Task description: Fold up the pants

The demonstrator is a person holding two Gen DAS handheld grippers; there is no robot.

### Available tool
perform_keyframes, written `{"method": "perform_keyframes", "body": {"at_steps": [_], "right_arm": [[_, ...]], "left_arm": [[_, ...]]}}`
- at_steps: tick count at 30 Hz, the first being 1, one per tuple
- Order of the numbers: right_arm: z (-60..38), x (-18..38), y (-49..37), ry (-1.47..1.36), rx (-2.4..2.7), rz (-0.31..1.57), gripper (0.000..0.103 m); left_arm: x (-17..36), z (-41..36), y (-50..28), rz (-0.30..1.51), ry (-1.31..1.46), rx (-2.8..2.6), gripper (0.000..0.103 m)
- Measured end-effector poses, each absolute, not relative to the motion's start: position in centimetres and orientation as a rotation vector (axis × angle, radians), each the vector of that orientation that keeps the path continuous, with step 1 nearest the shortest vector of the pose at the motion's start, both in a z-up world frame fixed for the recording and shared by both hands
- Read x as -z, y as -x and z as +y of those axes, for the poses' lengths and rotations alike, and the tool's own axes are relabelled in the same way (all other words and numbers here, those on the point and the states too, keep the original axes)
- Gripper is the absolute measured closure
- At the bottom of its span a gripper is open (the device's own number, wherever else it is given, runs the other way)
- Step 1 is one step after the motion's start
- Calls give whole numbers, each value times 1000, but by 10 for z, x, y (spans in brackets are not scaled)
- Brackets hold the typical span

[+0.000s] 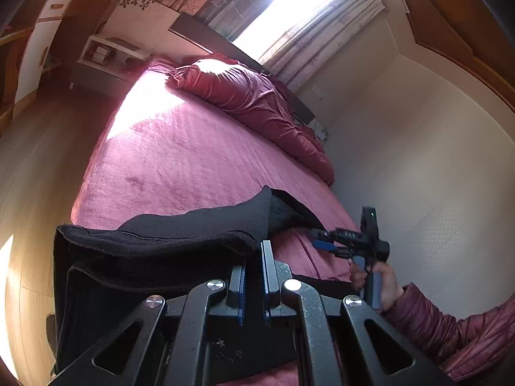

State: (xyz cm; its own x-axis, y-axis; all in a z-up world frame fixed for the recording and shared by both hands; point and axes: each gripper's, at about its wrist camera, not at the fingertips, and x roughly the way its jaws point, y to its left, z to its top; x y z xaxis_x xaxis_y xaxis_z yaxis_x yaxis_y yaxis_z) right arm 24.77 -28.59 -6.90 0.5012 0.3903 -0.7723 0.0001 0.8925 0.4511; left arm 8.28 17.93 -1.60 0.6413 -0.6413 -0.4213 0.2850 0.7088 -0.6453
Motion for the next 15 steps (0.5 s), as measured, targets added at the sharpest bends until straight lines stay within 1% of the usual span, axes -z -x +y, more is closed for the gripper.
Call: {"method": "perform_keyframes", "body": {"at_steps": [5,9,12,13,14,15], "right_arm": [[-262,64,-320,-500,-218,1049,48],[-251,78,-364,-547,-161,1105,48],[-247,90,-384,-573,-126,1139,54],[-247,95,-390,-583,-122,1148,60],[-245,97,-397,-579,-120,1160,69],[-242,99,-400,-561,-119,1172,75]], "left_arm": [[19,174,-65,704,551,586,96],[20,171,-57,721,533,606,96],[21,168,-55,738,510,619,96],[22,168,-56,744,503,624,96],[22,169,-57,748,500,627,96],[22,169,-58,752,497,630,96]]}}
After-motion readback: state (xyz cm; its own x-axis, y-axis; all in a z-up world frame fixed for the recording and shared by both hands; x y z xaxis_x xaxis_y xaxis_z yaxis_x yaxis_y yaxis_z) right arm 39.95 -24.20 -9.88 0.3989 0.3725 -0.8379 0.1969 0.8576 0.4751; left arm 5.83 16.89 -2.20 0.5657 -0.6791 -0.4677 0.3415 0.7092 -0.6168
